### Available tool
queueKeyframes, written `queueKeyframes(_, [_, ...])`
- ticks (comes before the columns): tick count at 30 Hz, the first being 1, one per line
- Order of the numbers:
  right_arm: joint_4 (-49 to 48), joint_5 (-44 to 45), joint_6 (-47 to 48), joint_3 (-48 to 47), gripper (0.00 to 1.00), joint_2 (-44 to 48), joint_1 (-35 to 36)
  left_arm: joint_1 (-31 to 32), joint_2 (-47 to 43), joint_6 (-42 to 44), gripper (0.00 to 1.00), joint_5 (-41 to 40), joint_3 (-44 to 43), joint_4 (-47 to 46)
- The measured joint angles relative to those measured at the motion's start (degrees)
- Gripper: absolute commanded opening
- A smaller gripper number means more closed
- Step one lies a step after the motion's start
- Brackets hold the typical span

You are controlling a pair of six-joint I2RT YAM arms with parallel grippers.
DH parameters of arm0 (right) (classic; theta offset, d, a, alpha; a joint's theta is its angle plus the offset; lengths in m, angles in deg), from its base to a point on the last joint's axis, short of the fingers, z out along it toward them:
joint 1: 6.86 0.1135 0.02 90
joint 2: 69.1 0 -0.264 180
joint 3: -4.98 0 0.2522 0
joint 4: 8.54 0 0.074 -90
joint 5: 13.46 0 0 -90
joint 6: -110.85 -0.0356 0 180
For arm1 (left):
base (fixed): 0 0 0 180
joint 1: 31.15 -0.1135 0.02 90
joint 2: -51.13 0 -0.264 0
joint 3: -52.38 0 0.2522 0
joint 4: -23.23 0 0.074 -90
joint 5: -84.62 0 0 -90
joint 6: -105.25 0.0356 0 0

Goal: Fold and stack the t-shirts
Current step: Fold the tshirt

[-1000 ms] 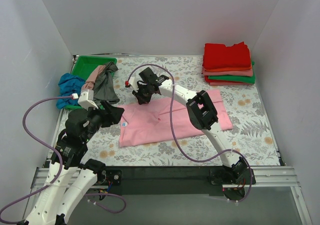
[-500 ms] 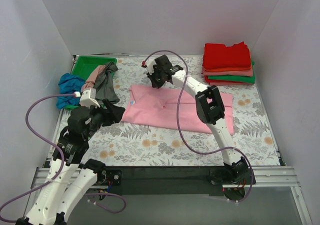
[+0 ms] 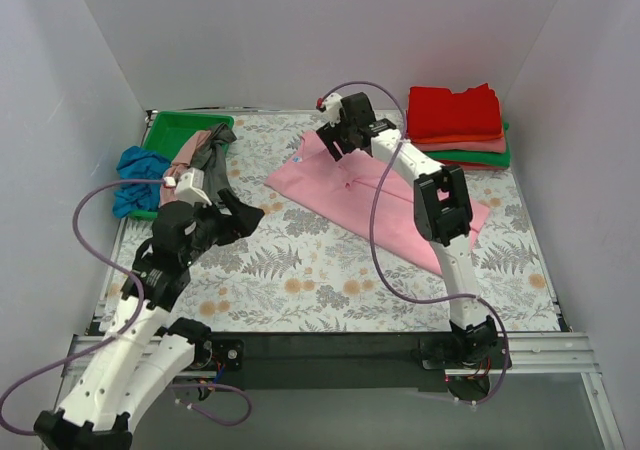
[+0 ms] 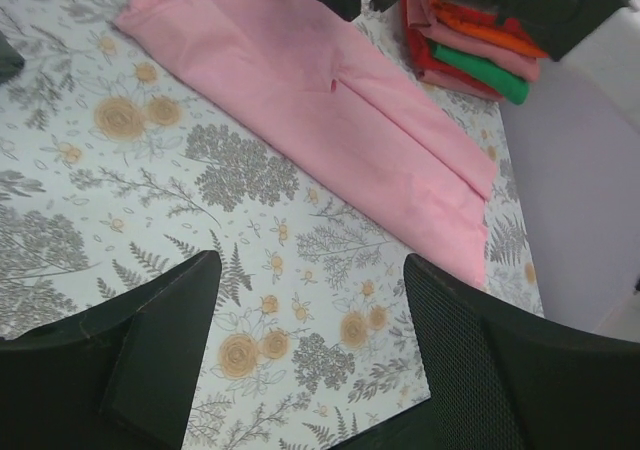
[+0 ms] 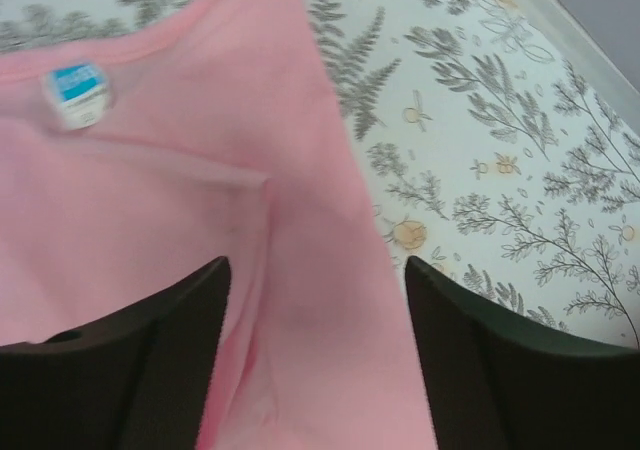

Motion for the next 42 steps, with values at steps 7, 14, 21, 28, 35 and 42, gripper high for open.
queueKeyframes(7, [3.7, -15.3, 13.0, 21.8, 0.98, 28.4, 0.3, -0.1, 25.1, -14.2, 0.69, 5.8, 3.3, -12.4])
queueKeyframes(14, [6.8, -30.1, 24.3, 48.5, 0.98, 61.7, -8.6, -0.1, 52.1, -27.6, 0.57, 3.2, -0.1, -22.5])
queueKeyframes(21, [12.8, -40.3, 28.2, 70.4, 0.98, 76.8, -21.8, -0.4, 66.4, -32.2, 0.52, -3.6, -12.1, -24.0])
queueKeyframes(28, [11.9, -48.8, 28.3, 74.8, 0.98, 83.9, -30.3, -1.9, 72.6, -33.0, 0.50, -4.6, -19.3, -23.8])
queueKeyframes(35, [8.7, -54.9, 29.5, 82.9, 0.98, 86.6, -34.4, -2.3, 74.4, -31.2, 0.50, -3.4, -22.2, -22.3])
queueKeyframes(42, [8.0, -58.1, 31.2, 88.1, 0.98, 88.4, -39.0, -2.7, 75.8, -28.8, 0.50, -1.9, -24.9, -19.7])
